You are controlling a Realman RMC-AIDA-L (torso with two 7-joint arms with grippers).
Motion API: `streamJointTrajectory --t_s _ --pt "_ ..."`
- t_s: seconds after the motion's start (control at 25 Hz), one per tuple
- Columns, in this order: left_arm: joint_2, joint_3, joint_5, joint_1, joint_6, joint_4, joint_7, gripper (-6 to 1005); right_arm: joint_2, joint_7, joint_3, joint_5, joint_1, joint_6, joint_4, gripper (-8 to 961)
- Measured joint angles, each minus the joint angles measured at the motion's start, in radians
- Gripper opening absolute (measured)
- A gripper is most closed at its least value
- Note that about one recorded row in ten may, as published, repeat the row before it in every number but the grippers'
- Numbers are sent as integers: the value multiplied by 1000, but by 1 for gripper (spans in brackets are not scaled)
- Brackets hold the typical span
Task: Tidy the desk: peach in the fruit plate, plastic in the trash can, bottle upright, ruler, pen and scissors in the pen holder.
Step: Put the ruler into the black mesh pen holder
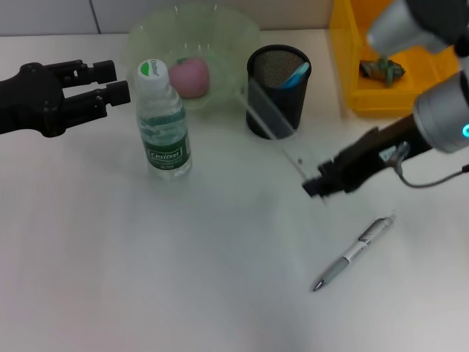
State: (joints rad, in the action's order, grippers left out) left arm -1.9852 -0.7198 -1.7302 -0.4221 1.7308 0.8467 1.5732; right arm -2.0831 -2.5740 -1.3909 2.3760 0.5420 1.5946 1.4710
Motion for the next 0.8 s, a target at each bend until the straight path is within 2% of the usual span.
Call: streamJointTrajectory --t_s 0.2,0.4,0.6,0.8 --pt "-3 3 6 5 0 0 -6 495 0 171 69 -156 -83 -177 -13 399" --pt "-5 13 8 10 3 0 -6 495 0 307 82 -279 -130 -293 -53 403" --pt "-9 13 7 16 0 0 -13 495 -3 528 84 -463 -155 -433 -190 408" --pt "-11 13 9 21 -1 0 -15 495 -2 792 89 -688 -151 -488 -329 412"
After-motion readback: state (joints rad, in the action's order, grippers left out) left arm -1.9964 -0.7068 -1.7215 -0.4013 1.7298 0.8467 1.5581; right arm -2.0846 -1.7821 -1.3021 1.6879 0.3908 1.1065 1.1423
